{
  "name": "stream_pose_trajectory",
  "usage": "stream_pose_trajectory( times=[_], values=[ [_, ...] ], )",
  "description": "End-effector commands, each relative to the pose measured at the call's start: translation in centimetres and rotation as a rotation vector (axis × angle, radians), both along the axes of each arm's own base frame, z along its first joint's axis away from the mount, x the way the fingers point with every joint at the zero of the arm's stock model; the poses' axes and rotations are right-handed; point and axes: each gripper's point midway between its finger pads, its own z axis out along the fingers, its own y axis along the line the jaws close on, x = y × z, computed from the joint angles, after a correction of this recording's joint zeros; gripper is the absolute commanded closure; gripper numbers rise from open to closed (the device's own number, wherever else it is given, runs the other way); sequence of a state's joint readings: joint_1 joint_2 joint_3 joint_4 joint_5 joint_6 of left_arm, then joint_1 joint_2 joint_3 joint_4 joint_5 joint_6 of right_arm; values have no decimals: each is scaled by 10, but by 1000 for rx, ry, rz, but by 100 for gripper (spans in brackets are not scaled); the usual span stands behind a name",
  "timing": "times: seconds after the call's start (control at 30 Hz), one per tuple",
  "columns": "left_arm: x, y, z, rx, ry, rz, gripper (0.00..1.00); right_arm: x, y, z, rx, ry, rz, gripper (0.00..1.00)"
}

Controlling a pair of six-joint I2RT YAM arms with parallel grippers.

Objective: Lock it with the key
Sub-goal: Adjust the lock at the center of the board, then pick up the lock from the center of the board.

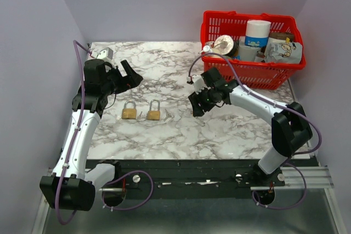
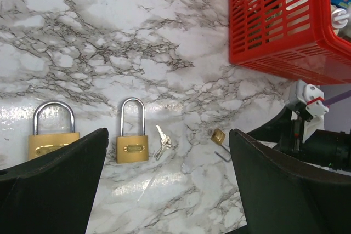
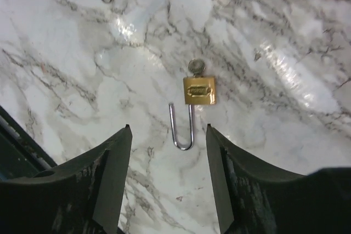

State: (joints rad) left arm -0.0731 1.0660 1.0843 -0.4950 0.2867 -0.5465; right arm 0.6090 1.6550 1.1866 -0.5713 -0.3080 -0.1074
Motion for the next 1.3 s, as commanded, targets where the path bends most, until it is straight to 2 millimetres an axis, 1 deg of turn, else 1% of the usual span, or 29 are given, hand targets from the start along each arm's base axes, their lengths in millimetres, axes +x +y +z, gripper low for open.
stream_pose_trajectory(
  times=[0.0, 0.03, 0.07, 0.1, 0.13, 0.27, 0.37, 0.6, 0.63, 0.8, 0.93, 1.0, 1.07, 1.1, 1.13, 1.17, 1.27],
  values=[
    [0, -6, 21, -15, -73, -47, 1, 30, 4, -4, -77, -87, 53, 34],
    [-2, -7, 24, -19, -86, -53, 1, 32, 4, -13, -97, -73, 63, 34],
    [-1, -8, 27, -22, -101, -59, 1, 30, 5, -17, -107, -59, 72, 34],
    [-2, -9, 28, -27, -106, -63, 1, 33, 6, -17, -116, -64, 74, 34],
    [-3, -8, 29, -26, -112, -61, 1, 32, 6, -23, -130, -54, 82, 34],
    [-5, -7, 30, -18, -114, -57, 1, 25, 10, -34, -167, -40, 102, 34],
    [-5, -7, 28, -19, -109, -52, 1, 24, 7, -46, -204, -29, 97, 34],
    [-5, -7, 27, -27, -106, -46, 1, 24, 2, -63, -256, -2, 84, 35],
    [-5, -6, 27, -27, -106, -45, 1, 25, 1, -68, -271, 0, 79, 35],
    [-5, -5, 27, -24, -108, -39, 1, 28, 0, -75, -290, 3, 71, 39],
    [-6, -5, 25, -19, -108, -38, 1, 30, -1, -78, -299, -2, 54, 47],
    [-6, -4, 24, -11, -112, -40, 1, 28, -1, -79, -307, 4, 54, 51],
    [-6, -3, 25, 5, -122, -48, 1, 24, -3, -79, -306, 16, 47, 69],
    [-7, -5, 27, 6, -130, -67, 1, 25, -1, -73, -296, 7, 38, 79],
    [-8, -8, 27, 11, -134, -86, 1, 24, 0, -69, -285, 12, 21, 99],
    [-9, -9, 28, 14, -136, -96, 1, 25, 3, -60, -266, 2, 15, 99],
    [-13, -14, 27, 19, -149, -147, 1, 31, 16, -17, -139, -29, -34, 99]
  ],
)
